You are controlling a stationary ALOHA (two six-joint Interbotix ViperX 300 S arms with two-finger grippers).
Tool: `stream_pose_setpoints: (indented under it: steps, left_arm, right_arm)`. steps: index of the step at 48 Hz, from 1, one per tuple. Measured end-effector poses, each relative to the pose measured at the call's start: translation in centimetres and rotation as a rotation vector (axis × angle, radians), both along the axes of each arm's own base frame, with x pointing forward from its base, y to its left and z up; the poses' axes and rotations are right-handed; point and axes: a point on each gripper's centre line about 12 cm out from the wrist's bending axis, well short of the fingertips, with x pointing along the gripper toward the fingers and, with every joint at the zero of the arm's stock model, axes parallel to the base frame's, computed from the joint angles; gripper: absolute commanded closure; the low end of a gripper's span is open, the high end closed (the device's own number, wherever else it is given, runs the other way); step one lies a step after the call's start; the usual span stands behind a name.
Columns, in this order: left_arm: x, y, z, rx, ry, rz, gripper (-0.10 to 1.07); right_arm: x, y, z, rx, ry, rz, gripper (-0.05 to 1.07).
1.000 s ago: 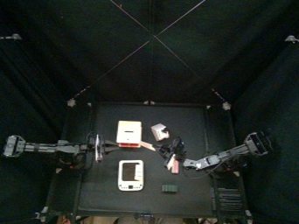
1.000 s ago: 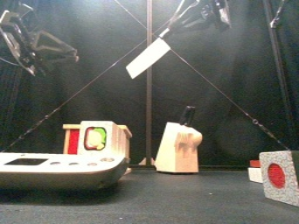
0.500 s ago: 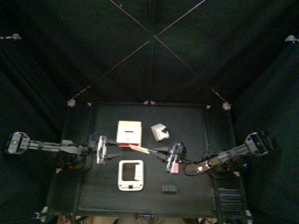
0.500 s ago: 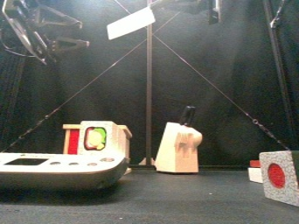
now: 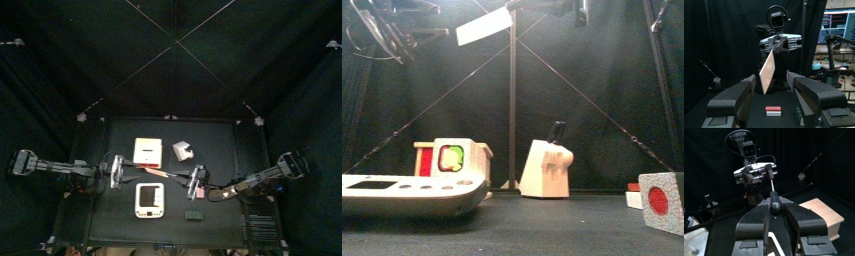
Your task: Grab cleaver with other hand
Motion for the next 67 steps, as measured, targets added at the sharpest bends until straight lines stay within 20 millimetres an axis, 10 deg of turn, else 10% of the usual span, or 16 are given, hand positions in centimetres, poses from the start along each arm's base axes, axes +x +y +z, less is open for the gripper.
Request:
stream_pose_setpoints:
  steps: [31,67]
  left_arm:
    - [1.0,-0.4,-0.8,0.023,0.036,-0.029,0.15]
    - [1.2,-0.8,-0.4,0.035,0.010,-0.050,0.71]
  right_arm:
    - [2.7,1.6,0.2,-0.061,-0.003,0.045,0.44]
    - [3.0,1.5,0.0,-0.058,0.004,0.043,0.42]
